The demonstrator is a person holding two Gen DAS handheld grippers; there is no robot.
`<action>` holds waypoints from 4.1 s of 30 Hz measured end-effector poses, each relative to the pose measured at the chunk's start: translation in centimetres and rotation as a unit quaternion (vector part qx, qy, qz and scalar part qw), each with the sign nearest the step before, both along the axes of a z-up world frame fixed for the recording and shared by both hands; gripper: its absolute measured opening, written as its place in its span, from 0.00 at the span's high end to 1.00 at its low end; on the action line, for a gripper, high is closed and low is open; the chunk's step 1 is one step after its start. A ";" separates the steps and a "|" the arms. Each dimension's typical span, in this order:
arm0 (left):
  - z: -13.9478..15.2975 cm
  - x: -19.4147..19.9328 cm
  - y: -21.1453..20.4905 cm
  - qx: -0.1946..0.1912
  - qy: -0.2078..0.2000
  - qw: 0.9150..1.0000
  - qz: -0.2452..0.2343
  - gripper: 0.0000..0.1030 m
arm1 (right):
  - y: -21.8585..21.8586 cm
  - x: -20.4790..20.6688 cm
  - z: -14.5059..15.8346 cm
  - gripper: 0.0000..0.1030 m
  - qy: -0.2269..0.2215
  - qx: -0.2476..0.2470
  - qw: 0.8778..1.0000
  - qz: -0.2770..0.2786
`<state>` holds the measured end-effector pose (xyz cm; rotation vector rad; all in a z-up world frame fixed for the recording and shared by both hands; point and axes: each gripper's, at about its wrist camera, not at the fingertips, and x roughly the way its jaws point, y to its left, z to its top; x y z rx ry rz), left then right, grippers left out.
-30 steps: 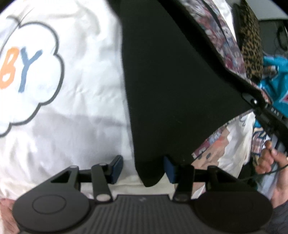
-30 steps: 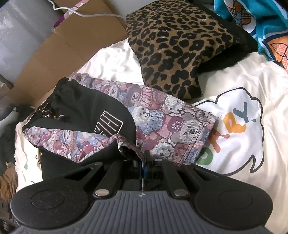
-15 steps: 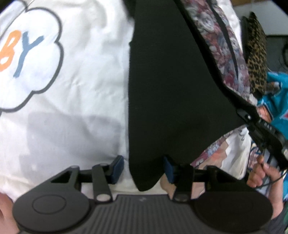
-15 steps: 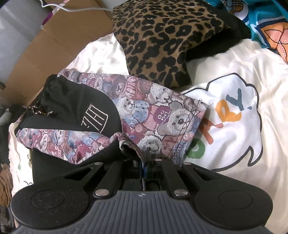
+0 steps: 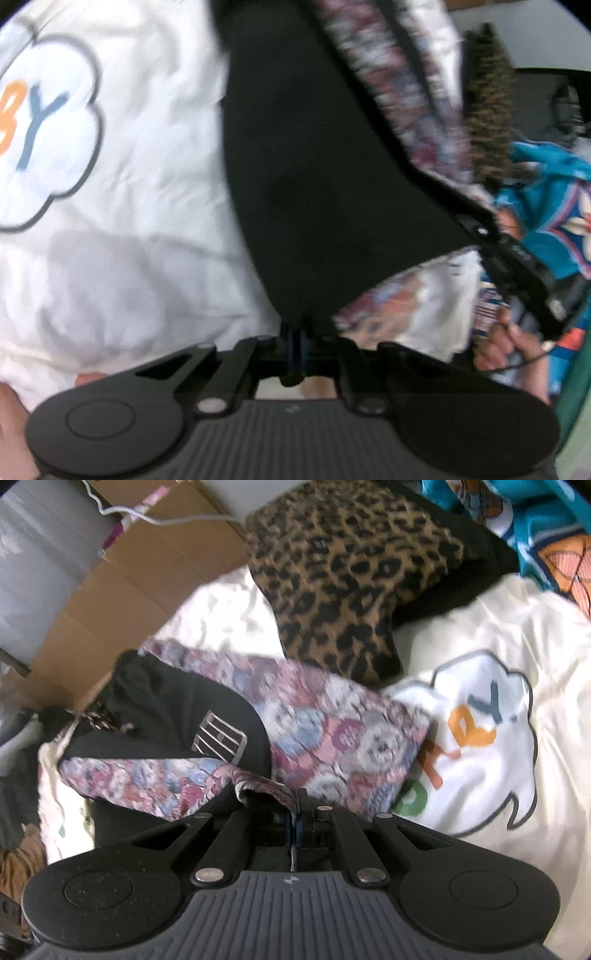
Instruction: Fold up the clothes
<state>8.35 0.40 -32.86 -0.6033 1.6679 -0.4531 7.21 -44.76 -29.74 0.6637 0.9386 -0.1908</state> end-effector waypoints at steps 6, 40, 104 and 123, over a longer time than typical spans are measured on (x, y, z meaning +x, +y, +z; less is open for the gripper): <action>0.8 -0.6 -3.0 -0.044 -0.016 0.999 0.000 0.97 | -0.8 0.4 2.5 0.99 -0.030 0.004 0.999 -0.010; -4.9 -1.6 -9.1 0.015 -0.015 0.998 -0.066 0.90 | -8.0 -1.1 -2.9 0.85 -0.028 0.057 0.994 -0.088; 2.3 13.7 2.4 0.187 -0.133 0.967 0.113 0.47 | 1.0 2.3 5.6 0.71 -0.064 -0.057 0.995 0.057; -1.4 18.1 7.3 0.113 -0.138 0.956 0.233 0.47 | 6.3 5.8 3.5 0.61 -0.032 -0.093 0.985 0.141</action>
